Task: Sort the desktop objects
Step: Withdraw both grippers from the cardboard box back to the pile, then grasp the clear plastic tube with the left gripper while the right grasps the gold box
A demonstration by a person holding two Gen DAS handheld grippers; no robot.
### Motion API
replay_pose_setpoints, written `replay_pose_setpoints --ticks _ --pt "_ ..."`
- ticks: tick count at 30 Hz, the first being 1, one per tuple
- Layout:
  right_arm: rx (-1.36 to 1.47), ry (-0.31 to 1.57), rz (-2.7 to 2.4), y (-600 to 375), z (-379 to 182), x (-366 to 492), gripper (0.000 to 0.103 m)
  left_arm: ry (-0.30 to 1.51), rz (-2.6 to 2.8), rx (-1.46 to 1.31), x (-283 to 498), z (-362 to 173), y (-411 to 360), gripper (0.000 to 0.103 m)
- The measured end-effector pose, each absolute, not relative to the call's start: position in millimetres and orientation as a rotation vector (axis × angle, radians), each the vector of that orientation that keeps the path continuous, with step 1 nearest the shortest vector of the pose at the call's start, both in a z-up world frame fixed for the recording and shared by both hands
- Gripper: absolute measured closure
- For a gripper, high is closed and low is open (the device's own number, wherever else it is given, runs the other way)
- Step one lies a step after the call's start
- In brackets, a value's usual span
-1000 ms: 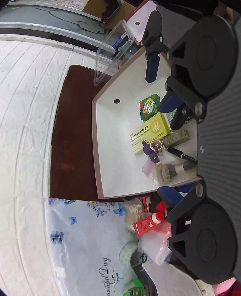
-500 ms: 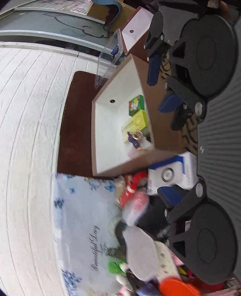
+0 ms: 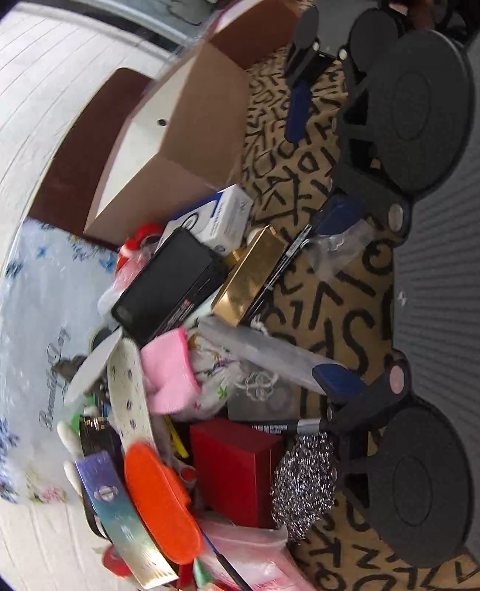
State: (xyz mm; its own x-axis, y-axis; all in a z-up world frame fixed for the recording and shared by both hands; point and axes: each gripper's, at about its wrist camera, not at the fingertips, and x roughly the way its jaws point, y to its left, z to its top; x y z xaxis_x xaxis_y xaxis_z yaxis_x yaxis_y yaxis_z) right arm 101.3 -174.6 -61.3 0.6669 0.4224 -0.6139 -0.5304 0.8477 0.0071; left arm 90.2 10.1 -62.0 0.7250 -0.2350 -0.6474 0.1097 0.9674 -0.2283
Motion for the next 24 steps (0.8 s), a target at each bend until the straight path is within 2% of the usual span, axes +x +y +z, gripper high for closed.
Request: replay_pose_setpoints --ticks 3,5,11,14,16,18,19,21,22,23,24 --pt "-0.199 0.615 0.561 -169 -55 109 0.025 0.701 -0.205 -0.189 92 -55 12 0.031" --pt "-0.221 0.584 0.580 -162 -50 116 0.025 0.689 -0.215 -0.196 94 -52 14 0.035" --pt "-0.278 0.559 0.672 -127 -51 144 0.040 0.688 -0.140 -0.184 102 -56 28 0.037" --pt "-0.286 0.580 0.698 -115 -58 155 0.049 0.702 -0.142 -0.189 108 -58 33 0.046" --pt "-0.291 0.599 0.698 -112 -63 160 0.061 0.716 -0.139 -0.182 113 -61 34 0.050" --pt "-0.261 0.596 0.705 -117 -61 157 0.063 0.733 -0.147 -0.172 117 -65 33 0.057" --pt "-0.239 0.591 0.711 -122 -57 155 0.071 0.742 -0.149 -0.168 119 -67 32 0.058" --pt "-0.226 0.570 0.700 -129 -50 148 0.080 0.759 -0.147 -0.157 122 -71 29 0.061" --pt "-0.219 0.571 0.695 -134 -47 145 0.081 0.766 -0.152 -0.149 123 -73 27 0.063" --pt "-0.209 0.578 0.690 -140 -44 141 0.081 0.771 -0.158 -0.140 124 -74 26 0.069" --pt "-0.203 0.588 0.687 -146 -43 138 0.081 0.776 -0.161 -0.132 125 -76 24 0.080"
